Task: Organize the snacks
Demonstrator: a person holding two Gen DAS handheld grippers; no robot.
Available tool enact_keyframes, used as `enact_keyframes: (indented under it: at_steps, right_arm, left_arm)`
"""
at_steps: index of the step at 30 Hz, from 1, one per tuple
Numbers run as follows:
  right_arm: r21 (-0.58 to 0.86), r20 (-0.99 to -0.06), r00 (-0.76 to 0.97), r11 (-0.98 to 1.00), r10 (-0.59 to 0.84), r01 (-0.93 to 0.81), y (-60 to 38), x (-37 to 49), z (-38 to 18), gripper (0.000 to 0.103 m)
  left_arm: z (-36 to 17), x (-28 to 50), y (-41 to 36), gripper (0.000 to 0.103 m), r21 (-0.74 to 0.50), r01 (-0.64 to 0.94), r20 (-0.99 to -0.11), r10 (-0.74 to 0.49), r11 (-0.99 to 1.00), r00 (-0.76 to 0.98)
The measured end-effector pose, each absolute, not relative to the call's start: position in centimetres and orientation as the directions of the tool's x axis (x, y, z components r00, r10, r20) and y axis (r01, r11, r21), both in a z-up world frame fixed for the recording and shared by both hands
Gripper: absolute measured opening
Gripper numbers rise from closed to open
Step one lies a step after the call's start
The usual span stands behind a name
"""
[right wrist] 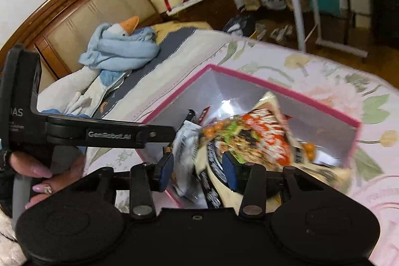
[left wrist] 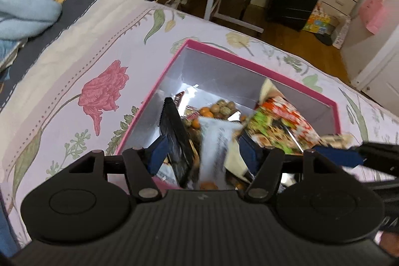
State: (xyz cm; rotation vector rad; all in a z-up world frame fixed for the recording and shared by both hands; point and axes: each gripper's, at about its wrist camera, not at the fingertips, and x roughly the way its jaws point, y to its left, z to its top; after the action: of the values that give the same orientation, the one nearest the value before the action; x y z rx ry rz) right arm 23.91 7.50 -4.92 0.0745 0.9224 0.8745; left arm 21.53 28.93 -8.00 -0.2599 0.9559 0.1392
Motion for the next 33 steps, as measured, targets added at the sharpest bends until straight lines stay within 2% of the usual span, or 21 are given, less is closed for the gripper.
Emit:
enact_keyframes:
  at_steps: [14,18,27,29,33]
  right_arm:
    - [0.173,-0.629,0.603,0.845,0.490,-0.506,-3.6,15.5,1.0,0.049]
    - [0.140,-0.600,0.673,0.885,0.433,-0.444,-6.1,12.3,1.7,0.054]
    - [0.143,-0.640,0.704,0.948,0.306,-0.283,-10.1,8.5,0.9,0.056]
    - [0.130,-0.649,0.712,0.961,0.269,-0.244,-10.8,7.7,0.7,0.056]
    - [0.093,-0.657,0.720,0.972,0.222,-0.215,-11.5,6.2,0.4,0.056]
  left_arm:
    - [-2.0,14.5,20.6,0.062,-0.115,-0.016,-0.756,-0.077,0.993,0.650]
    - [-1.5,13.0,17.5,0.062,-0.093,0.052,-0.750,-0.104,0.994,0.653]
    - [-1.9,9.9,12.5,0.065,-0.062,0.148,-0.734,-0.145,0.987,0.663]
    - [-2.0,9.2,11.7,0.070,-0.052,0.154,-0.730,-0.142,0.987,0.668]
    - [-2.2,8.2,9.9,0.072,-0.017,0.185,-0.724,-0.140,0.983,0.675]
